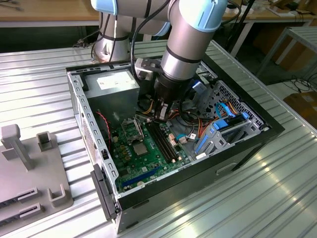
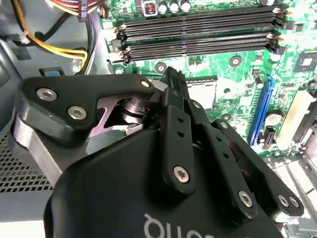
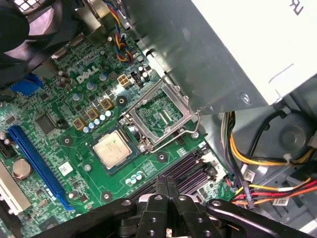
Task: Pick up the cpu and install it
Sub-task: 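Close the cpu cover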
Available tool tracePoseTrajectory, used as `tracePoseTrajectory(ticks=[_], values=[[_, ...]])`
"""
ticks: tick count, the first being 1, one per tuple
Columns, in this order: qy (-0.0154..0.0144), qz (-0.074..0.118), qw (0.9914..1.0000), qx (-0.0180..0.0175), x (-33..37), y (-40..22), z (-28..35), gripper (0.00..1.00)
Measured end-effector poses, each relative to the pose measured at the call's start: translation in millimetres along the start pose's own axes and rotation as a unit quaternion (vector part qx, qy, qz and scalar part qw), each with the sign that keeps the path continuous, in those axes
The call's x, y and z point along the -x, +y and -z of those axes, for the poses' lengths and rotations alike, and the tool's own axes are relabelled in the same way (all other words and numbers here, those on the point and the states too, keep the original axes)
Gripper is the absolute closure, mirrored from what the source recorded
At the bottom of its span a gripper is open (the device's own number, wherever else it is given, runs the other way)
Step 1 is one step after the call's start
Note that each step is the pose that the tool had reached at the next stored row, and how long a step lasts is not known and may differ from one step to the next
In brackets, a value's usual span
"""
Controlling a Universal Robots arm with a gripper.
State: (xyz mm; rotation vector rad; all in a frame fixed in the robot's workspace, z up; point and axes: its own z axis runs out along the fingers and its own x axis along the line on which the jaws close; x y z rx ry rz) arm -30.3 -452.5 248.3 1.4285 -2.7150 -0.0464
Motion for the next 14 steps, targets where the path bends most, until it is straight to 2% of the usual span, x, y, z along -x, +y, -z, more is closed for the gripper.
tracePoseTrajectory(ticks=[1, 4, 6, 7, 8, 10, 12, 14], values=[[-0.0018, 0.005, 0.99998, 0.0012, 0.1, 0.0, -0.3, 0.89], [-0.0032, 0.009, 0.99995, 0.0021, 3.2, 1.9, -2.6, 0.89], [-0.0053, 0.01, 0.99993, 0.0035, 5.1, 3.0, -3.8, 0.89], [-0.0089, 0.01, 0.99989, 0.006, 5.6, 3.3, -4.1, 0.89], [-0.0179, 0.011, 0.9997, 0.012, 6.3, 3.5, -4.5, 0.89], [-0.0274, 0.012, 0.99938, 0.0184, 7.3, 3.6, -5.3, 0.89], [-0.0302, 0.013, 0.99926, 0.0202, 8.0, 4.2, -7.1, 0.89], [-0.0345, 0.013, 0.99905, 0.0232, 9.2, 4.9, -8.3, 0.89]])
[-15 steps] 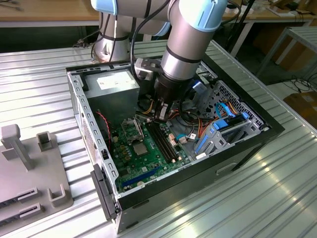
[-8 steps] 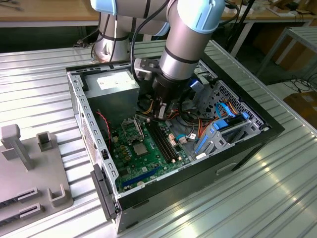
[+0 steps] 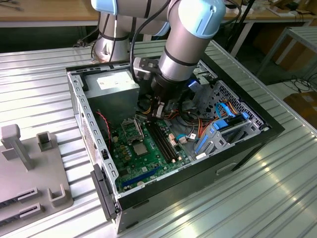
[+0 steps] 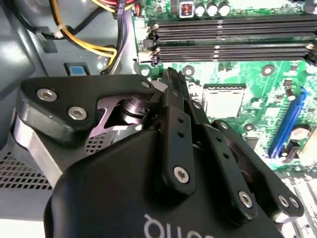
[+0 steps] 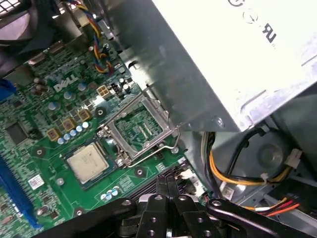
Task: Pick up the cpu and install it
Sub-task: 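Close the cpu cover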
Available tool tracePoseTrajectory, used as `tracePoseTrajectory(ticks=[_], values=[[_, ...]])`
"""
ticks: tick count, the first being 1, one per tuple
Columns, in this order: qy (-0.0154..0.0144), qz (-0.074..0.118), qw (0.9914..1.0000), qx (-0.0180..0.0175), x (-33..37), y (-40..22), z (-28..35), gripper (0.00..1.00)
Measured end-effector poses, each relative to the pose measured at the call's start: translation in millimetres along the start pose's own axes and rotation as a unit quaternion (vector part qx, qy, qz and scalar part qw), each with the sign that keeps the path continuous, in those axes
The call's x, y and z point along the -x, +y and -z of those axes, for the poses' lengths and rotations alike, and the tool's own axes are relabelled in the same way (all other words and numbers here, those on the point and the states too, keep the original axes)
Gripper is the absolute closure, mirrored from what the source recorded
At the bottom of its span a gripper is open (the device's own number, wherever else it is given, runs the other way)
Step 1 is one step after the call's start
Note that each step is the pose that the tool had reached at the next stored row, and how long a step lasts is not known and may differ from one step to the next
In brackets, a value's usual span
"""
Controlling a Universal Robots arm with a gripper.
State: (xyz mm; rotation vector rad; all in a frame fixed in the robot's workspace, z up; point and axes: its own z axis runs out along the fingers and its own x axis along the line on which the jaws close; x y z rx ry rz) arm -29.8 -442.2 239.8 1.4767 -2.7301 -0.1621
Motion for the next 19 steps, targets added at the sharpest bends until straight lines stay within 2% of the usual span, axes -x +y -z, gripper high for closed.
tracePoseTrajectory(ticks=[3, 6, 9, 13, 14, 15, 17, 18, 19], values=[[-0.0083, 0.001, 0.99995, 0.0054, 2.4, 1.4, -2.1, 0.89], [-0.0123, 0.001, 0.99989, 0.008, 3.6, 2.1, -5.0, 0.89], [-0.0169, 0.001, 0.99979, 0.0112, 3.4, 4.5, -10.5, 0.89], [-0.0301, 0.004, 0.99934, 0.0198, 2.0, 7.0, -11.8, 0.89], [-0.0361, 0.005, 0.99905, 0.0237, 1.9, 7.2, -12.1, 0.89], [-0.0383, 0.005, 0.99894, 0.025, 1.7, 7.4, -12.9, 0.89], [-0.0403, 0.006, 0.99883, 0.0263, 1.3, 7.4, -17.1, 0.89], [-0.045, 0.006, 0.99853, 0.0294, 1.0, 7.7, -18.1, 0.89], [-0.0483, 0.006, 0.99831, 0.0316, 0.8, 7.9, -18.5, 0.89]])
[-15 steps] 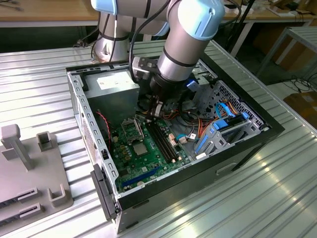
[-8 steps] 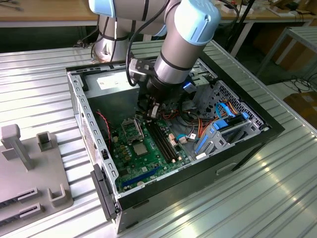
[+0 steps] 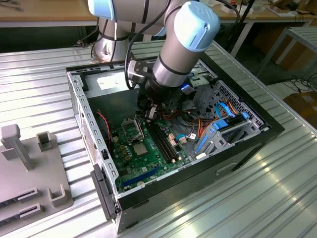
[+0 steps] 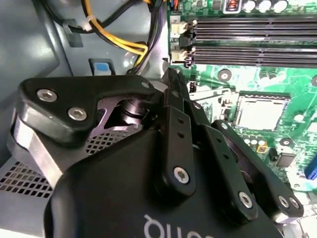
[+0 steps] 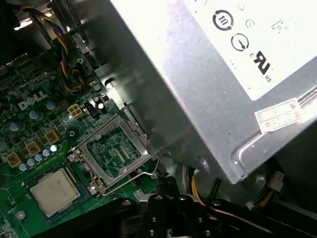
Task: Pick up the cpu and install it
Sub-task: 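Close the cpu cover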
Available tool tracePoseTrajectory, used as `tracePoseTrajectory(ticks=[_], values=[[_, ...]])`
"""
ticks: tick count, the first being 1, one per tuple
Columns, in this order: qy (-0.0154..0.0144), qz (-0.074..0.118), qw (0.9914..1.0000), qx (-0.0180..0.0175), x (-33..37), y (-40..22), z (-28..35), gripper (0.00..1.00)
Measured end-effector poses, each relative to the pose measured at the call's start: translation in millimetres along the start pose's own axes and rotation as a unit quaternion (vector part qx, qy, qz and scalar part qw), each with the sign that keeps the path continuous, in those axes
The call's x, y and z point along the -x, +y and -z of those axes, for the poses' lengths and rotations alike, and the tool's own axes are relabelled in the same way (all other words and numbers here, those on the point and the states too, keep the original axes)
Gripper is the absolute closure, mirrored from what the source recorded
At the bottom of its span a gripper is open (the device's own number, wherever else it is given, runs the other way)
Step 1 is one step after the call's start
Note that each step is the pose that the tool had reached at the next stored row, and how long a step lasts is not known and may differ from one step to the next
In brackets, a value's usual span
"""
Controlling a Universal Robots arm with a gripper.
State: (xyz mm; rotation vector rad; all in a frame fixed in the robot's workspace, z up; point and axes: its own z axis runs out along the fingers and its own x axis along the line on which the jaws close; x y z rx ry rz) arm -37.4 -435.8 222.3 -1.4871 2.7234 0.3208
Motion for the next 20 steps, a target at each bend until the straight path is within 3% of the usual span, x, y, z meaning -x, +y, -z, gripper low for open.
tracePoseTrajectory(ticks=[1, 5, 6, 7, 8, 10, 11, 13, 14, 16, 20], values=[[-0.0031, 0.0, 0.99999, 0.002, -1.3, -0.1, -1.1, 0.89], [-0.006, 0.001, 0.99997, 0.0038, -4.3, -1.8, -5.9, 0.89], [-0.0066, 0.001, 0.99997, 0.0042, -5.6, -3.2, -11.5, 0.89], [-0.01, 0.002, 0.99993, 0.0057, -8.0, -0.4, -13.1, 0.89], [0.0166, 0.005, 0.9998, -0.01, -7.6, 0.6, -5.5, 0.89], [0.0238, 0.006, 0.9996, -0.0141, -7.5, 0.9, -4.3, 0.89], [0.0248, 0.006, 0.99956, -0.0147, -7.4, 0.9, -3.3, 0.89], [0.0248, 0.007, 0.99956, -0.0147, -7.3, 1.1, -2.8, 0.89], [0.023, 0.007, 0.99962, -0.0135, -7.1, 0.8, -2.7, 0.89], [0.0156, 0.007, 0.99981, -0.0087, -5.7, -1.4, -2.5, 0.89], [0.0106, 0.008, 0.9999, -0.0056, -4.1, -3.2, -3.5, 0.89]])
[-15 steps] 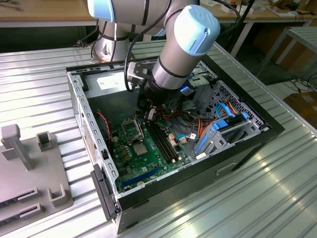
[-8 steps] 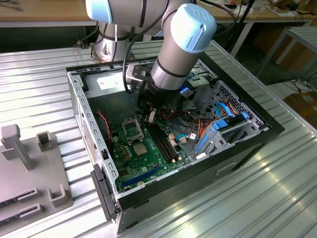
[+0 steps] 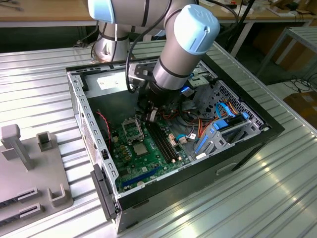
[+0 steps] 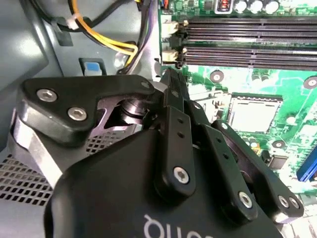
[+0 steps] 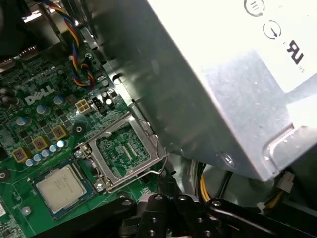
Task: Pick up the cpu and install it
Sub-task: 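Close the cpu cover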
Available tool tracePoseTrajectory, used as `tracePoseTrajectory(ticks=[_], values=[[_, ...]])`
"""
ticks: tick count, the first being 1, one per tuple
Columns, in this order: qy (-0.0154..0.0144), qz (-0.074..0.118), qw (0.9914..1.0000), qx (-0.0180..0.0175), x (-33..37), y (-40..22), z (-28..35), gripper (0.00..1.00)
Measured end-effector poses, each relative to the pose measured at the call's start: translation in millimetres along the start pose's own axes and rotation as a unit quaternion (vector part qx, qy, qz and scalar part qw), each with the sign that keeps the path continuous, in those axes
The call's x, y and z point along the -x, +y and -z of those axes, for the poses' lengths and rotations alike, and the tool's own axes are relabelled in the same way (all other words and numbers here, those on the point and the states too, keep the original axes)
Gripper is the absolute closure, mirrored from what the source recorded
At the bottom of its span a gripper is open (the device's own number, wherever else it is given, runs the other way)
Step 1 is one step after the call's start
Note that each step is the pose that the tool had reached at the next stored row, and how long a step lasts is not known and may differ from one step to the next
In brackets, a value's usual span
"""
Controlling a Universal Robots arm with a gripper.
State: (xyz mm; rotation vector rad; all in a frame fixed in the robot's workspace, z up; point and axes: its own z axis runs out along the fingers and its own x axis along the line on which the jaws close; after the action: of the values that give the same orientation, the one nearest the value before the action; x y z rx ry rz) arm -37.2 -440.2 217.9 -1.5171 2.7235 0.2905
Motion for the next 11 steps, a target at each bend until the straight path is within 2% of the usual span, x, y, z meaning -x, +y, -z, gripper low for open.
tracePoseTrajectory(ticks=[5, 9, 10, 11], values=[[-0.003, 0.0, 0.99999, 0.002, 1.4, 0.2, -2.6, 0.89], [-0.0071, 0.001, 0.99996, 0.0045, 2.9, 0.9, -4.1, 0.89], [-0.0094, 0.001, 0.99994, 0.006, 3.3, 1.0, -5.3, 0.89], [-0.0103, 0.001, 0.99992, 0.0066, 3.1, 1.0, -6.2, 0.89]])
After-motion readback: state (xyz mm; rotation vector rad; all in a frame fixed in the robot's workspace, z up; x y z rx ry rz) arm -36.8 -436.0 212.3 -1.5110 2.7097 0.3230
